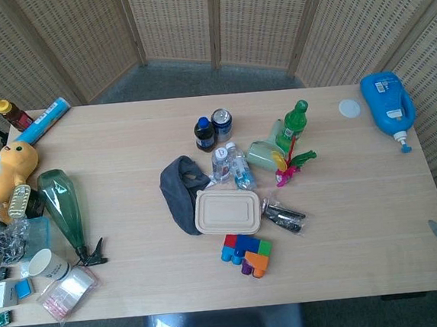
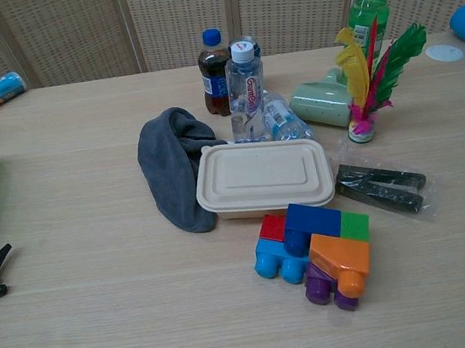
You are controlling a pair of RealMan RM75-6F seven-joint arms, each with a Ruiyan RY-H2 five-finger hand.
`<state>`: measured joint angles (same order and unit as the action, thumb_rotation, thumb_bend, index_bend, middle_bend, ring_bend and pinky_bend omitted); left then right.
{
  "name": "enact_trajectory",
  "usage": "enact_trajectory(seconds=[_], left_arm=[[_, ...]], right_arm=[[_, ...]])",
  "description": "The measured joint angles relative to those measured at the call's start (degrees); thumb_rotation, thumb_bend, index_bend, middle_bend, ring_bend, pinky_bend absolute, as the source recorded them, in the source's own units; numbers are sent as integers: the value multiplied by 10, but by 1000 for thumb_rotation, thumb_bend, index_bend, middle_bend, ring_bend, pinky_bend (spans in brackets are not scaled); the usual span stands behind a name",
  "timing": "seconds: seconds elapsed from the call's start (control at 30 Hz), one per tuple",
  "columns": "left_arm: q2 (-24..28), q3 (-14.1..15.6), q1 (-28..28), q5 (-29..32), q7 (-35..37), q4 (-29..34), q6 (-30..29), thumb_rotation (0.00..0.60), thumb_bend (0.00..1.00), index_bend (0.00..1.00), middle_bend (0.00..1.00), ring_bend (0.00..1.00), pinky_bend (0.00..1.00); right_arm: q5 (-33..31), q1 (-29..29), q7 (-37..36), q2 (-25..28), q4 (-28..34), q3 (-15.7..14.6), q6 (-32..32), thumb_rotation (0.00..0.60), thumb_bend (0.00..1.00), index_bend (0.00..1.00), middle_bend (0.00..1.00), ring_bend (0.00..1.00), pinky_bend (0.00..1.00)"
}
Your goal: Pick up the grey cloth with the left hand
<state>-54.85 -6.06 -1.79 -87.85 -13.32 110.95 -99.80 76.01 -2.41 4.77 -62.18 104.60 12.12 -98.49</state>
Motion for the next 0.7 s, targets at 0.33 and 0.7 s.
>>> enact_trajectory(seconds=[0.33,0.7], left_arm=[[-4,13,11,-22,11,-18,34,600,0,0,0,0,0],[-24,-4,146,-46,26,-61,223,600,0,0,0,0,0]], right_arm=[[-8,-1,-2,1,2,5,6,527,0,0,0,0,0],[-12,-7,-10,10,11,8,6,527,0,0,0,0,0]])
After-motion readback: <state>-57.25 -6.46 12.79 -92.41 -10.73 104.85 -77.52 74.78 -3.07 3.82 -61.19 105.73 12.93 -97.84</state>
